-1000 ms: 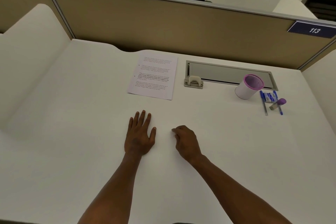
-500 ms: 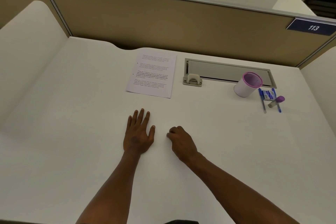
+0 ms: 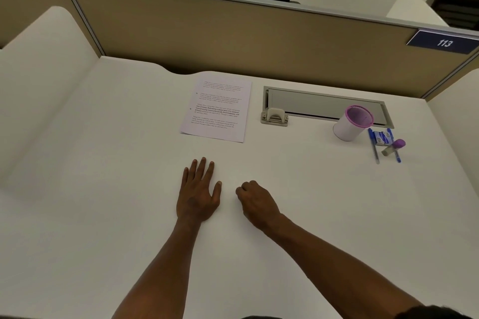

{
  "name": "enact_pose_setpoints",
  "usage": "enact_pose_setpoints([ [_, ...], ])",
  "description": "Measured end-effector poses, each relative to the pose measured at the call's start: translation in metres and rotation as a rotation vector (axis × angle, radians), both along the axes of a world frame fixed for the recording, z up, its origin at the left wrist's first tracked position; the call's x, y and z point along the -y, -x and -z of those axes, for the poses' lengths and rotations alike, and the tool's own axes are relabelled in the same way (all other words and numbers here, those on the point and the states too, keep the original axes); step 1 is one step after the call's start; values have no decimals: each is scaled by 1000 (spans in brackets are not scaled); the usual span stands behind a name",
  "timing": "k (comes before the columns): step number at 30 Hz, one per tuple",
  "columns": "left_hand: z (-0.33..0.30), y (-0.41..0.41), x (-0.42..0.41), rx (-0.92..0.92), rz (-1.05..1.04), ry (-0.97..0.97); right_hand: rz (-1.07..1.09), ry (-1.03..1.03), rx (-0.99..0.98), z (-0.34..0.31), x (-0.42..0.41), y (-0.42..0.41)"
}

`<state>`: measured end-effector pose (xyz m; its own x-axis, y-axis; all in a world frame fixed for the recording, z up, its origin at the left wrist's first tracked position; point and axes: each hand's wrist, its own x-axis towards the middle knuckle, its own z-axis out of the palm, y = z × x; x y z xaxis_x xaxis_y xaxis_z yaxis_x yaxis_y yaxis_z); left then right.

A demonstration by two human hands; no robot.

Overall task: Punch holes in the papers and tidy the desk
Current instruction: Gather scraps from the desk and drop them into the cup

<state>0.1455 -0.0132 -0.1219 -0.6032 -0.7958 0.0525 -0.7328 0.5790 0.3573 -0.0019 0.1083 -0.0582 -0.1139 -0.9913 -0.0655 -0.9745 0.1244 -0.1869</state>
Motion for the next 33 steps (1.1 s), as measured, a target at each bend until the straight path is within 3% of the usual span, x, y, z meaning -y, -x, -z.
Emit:
enact_pose_setpoints([
  [4,0,0,0,-4,3,7,271,35,232,4,6,1],
  [6,0,0,0,-9,-2,12,595,91,590,2,11,9],
  [9,0,0,-1,-13,-5,14,971,167,1292,-4,12,27],
  [11,0,0,0,-3,-1,12,1047,212,1645,-12,9,39],
  [13,0,1,0,6,0,9,1100,270,1868,-18,5,51],
  [18,2,3,0,-1,-1,7,1146,409,2134,-31,-5,82],
  [23,6,2,3,12,4,17,1078,571,2198,-63,-10,149],
  [27,9,2,2,17,10,17,1046,740,2022,-98,-15,232],
  [29,9,1,3,19,14,21,1074,774,1788,-111,-14,275],
  [33,8,2,3,28,-4,21,1172,646,1014,-116,-5,342],
])
